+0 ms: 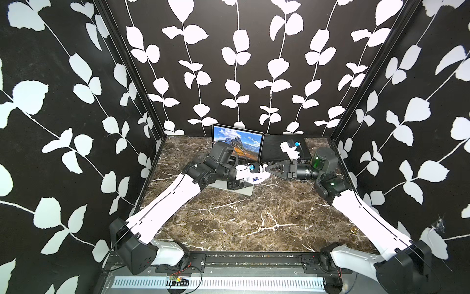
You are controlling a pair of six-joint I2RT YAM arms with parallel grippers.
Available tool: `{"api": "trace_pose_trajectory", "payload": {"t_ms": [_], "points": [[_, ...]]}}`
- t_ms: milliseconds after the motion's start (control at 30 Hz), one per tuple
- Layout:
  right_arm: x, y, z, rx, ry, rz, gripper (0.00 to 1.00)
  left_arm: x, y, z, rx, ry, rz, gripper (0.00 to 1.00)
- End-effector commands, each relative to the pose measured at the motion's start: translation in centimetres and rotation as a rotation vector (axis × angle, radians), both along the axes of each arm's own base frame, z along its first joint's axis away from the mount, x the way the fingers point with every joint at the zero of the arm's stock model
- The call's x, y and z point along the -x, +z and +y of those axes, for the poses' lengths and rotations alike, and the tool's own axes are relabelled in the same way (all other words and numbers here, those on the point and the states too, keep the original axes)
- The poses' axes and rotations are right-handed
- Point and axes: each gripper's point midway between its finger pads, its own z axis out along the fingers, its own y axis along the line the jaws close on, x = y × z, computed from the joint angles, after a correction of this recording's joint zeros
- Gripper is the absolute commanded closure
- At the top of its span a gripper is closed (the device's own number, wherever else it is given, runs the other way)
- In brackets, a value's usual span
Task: Insert the wireless mouse receiver into the laptop
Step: Pick up the mouse from the center of the board, then close the lid on the mouse.
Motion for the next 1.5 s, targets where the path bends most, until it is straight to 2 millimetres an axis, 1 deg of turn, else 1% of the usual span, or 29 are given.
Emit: {"api": "trace_pose_trajectory", "payload": {"t_ms": [0, 33, 67, 100, 267, 433, 567, 767, 867, 1067, 1200, 1467], "points": [[0.1, 1.5, 0.0, -0.020, -0.009, -0.054, 1.00, 0.7, 2.0, -0.4, 0.063, -0.034, -0.024, 0.40], [0.1, 1.5, -0.1, -0.021, -0.010, -0.053, 1.00, 0.6, 2.1, -0.4, 0.068, -0.033, -0.026, 0.40], [0.1, 1.6, -0.1, -0.021, -0.013, -0.052, 1.00, 0.0, 2.1, 0.1, 0.070, -0.008, -0.024, 0.40], [0.1, 1.5, -0.2, -0.017, -0.016, -0.049, 1.00, -0.3, 2.3, 0.2, 0.075, 0.002, -0.021, 0.40], [0.5, 0.7, -0.3, 0.006, -0.018, -0.031, 1.00, -0.6, 2.5, 0.2, 0.100, 0.017, 0.001, 0.41], [0.4, 0.7, -0.4, 0.018, -0.032, -0.040, 1.00, -0.4, 2.6, 0.2, 0.113, 0.007, 0.003, 0.42], [-0.1, 1.4, -0.3, -0.001, -0.041, -0.053, 1.00, 0.0, 2.5, 0.2, 0.115, -0.006, 0.012, 0.42], [-0.7, 1.9, 0.0, -0.045, -0.039, -0.027, 1.00, 0.2, 2.5, 0.1, 0.120, -0.016, 0.013, 0.42], [-0.6, 2.0, 0.0, -0.045, -0.037, -0.029, 1.00, 0.1, 2.6, 0.1, 0.124, -0.019, 0.010, 0.42], [-0.3, 0.8, -0.1, -0.003, -0.029, -0.012, 1.00, 0.1, 2.9, 0.0, 0.137, -0.010, 0.007, 0.42], [0.1, 0.9, -0.2, 0.000, -0.022, -0.015, 1.00, -0.1, 3.1, 0.0, 0.143, -0.005, 0.006, 0.42], [-0.1, -0.1, -0.2, 0.036, -0.026, 0.002, 1.00, 0.1, 3.8, -0.1, 0.165, -0.014, 0.001, 0.42]]}}
